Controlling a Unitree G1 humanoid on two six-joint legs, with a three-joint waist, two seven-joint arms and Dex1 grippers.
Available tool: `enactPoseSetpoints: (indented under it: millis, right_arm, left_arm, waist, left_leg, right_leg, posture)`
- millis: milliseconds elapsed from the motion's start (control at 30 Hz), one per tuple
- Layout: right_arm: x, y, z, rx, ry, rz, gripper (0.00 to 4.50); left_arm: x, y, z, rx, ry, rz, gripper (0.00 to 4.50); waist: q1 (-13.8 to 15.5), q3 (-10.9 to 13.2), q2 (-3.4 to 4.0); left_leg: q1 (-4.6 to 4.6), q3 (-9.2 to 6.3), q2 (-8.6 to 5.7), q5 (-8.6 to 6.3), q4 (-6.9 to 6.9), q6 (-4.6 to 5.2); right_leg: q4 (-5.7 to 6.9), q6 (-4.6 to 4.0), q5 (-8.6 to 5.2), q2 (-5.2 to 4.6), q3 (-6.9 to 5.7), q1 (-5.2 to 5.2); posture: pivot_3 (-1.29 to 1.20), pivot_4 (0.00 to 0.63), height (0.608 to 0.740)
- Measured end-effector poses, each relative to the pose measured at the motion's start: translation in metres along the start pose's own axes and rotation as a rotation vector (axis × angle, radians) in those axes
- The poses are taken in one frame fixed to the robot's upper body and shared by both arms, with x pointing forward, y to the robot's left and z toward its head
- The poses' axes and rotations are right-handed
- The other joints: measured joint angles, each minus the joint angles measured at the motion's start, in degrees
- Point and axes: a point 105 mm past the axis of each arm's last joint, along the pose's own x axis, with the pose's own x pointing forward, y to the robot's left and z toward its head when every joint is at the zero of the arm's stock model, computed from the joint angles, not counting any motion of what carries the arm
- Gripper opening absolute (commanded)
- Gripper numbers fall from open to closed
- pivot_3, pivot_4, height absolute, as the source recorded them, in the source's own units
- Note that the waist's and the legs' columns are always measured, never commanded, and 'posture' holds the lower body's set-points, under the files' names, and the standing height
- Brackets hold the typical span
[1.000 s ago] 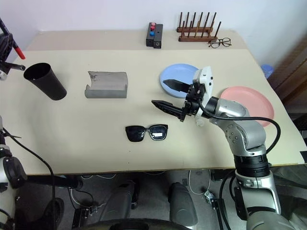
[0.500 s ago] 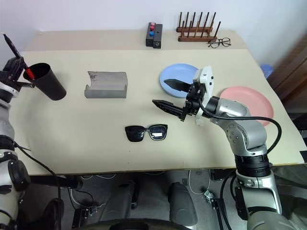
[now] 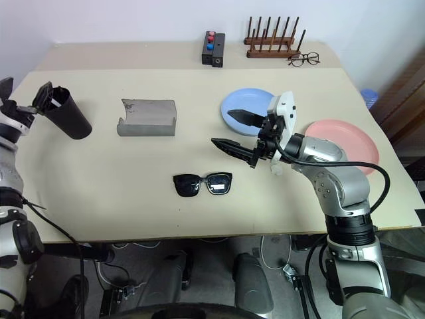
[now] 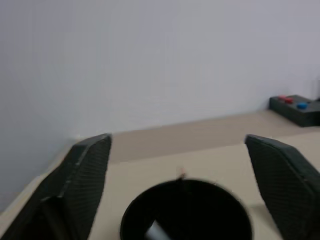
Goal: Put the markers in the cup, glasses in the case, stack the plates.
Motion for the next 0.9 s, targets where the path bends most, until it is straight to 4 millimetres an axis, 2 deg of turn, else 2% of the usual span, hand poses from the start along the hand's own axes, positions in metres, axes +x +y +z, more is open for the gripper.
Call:
enactPoseSetpoints:
  millis: [100, 167, 300, 500, 700, 800, 900]
  right_arm:
    - [0.0, 0.0, 0.0, 0.0, 0.0, 0.001, 4.5]
    - [0.0, 0.0, 0.0, -0.001, 0.001, 0.0, 4.5]
    - [-0.001, -0.005, -0.002, -0.008, 0.008, -0.018, 4.5]
    - [0.0, -0.006, -0.002, -0.016, 0.005, -0.026, 4.5]
    - [-0.002, -0.004, -0.002, -0.02, 0.003, -0.044, 4.5]
    - [-0.004, -0.004, -0.002, -0.02, 0.0, -0.057, 4.5]
    - [-0.005, -0.002, 0.0, -0.026, -0.003, -0.065, 4.5]
  left_arm:
    - [0.011, -0.026, 0.016, -0.026, -0.031, -0.15, 4.48]
    - [0.017, -0.053, 0.017, -0.041, -0.003, -0.294, 4.48]
    - [0.025, -0.096, -0.003, 0.007, 0.138, -0.494, 4.48]
    - [0.045, -0.126, -0.038, 0.029, 0.342, -0.573, 4.48]
    - [0.032, -0.172, -0.077, -0.096, 0.495, -0.755, 4.48]
    - [0.023, -0.177, -0.088, -0.075, 0.56, -0.811, 4.48]
    - [0.026, -0.177, -0.088, -0.066, 0.577, -0.811, 4.48]
  waist:
    - [0.1, 0.0, 0.0]
    - [0.1, 0.0, 0.01]
    - [0.0, 0.0, 0.01]
    - [0.0, 0.0, 0.0]
    - [0.0, 0.0, -0.02]
    - [-0.3, 0.0, -0.02]
    - [-0.1, 0.0, -0.02]
  left_leg:
    - [0.01, 0.0, 0.0, 0.0, 0.01, 0.0]
    - [0.02, 0.0, 0.0, 0.0, 0.02, 0.0]
    - [0.04, -0.01, 0.0, 0.0, 0.02, 0.01]
    - [0.02, 0.0, -0.01, 0.0, 0.04, 0.05]
    - [-0.03, -0.01, -0.01, -0.02, 0.07, 0.07]
    - [-0.01, -0.01, 0.0, -0.03, 0.06, 0.09]
    - [-0.01, -0.03, 0.01, -0.03, 0.09, 0.09]
  right_leg:
    - [-0.01, -0.02, -0.01, 0.0, 0.0, 0.04]
    - [-0.01, -0.02, -0.01, 0.0, 0.01, 0.05]
    - [0.02, -0.02, -0.01, 0.03, 0.0, 0.04]
    - [0.03, 0.04, -0.02, 0.05, 0.0, 0.04]
    - [0.04, 0.06, -0.02, 0.05, 0.0, 0.02]
    - [0.08, 0.07, -0.02, 0.05, 0.0, -0.02]
    - [0.09, 0.07, -0.02, 0.05, -0.01, 0.0]
  posture:
    - [0.0, 0.15, 0.74]
    - [0.0, 0.15, 0.74]
    - [0.0, 0.15, 0.74]
    - [0.0, 0.15, 0.74]
    - [0.0, 0.15, 0.74]
    - [0.0, 0.15, 0.74]
    - [0.0, 0.15, 0.74]
